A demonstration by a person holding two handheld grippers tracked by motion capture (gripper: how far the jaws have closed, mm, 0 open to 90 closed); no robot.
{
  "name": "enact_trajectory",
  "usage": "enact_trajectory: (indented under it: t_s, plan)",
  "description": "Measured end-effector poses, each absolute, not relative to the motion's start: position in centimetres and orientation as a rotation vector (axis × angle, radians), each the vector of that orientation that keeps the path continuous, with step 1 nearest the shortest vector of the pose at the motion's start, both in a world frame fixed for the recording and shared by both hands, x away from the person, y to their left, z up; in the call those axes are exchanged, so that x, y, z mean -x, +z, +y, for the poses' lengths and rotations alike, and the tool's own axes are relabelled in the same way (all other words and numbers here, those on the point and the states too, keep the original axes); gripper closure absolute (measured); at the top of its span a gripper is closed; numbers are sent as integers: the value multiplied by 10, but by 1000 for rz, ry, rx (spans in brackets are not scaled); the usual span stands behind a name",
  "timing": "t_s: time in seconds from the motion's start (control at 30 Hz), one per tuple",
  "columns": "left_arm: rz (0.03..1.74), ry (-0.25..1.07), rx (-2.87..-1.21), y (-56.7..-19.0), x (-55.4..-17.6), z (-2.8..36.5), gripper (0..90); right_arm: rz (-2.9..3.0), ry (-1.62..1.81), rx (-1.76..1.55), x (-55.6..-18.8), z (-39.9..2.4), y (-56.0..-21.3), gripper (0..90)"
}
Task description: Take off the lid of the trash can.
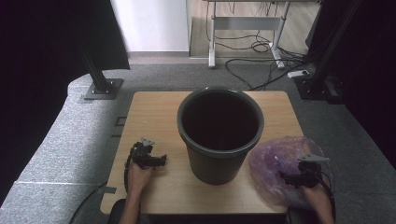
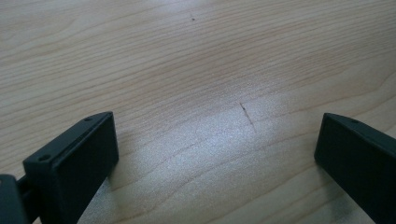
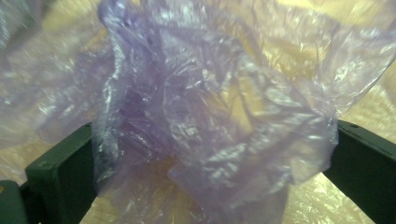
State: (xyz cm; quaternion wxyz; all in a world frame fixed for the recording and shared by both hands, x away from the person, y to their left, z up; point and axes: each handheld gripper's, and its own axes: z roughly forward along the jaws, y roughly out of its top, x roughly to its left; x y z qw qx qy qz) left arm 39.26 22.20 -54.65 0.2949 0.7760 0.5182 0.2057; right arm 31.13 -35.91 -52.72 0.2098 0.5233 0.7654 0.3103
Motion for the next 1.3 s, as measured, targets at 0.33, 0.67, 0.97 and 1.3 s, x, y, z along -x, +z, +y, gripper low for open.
enact_trajectory:
  t_s: [0.33, 0.67, 0.97, 1.3]
  plan:
    - [1368, 538, -2022, -536, -393, 223, 0, 2101, 925, -1410, -311, -360, -495, 0]
    - [1322, 510, -1992, -501, -397, 223, 0, 2118, 939, -1354, -321, -355, -471, 6]
    - [1258, 547, -1964, -416, -409, 232, 0, 2183, 892, -1390, -335, -348, -489, 27]
    - [1156, 573, -2032, -331, -420, 223, 0, 2247, 825, -1381, -346, -340, -533, 23]
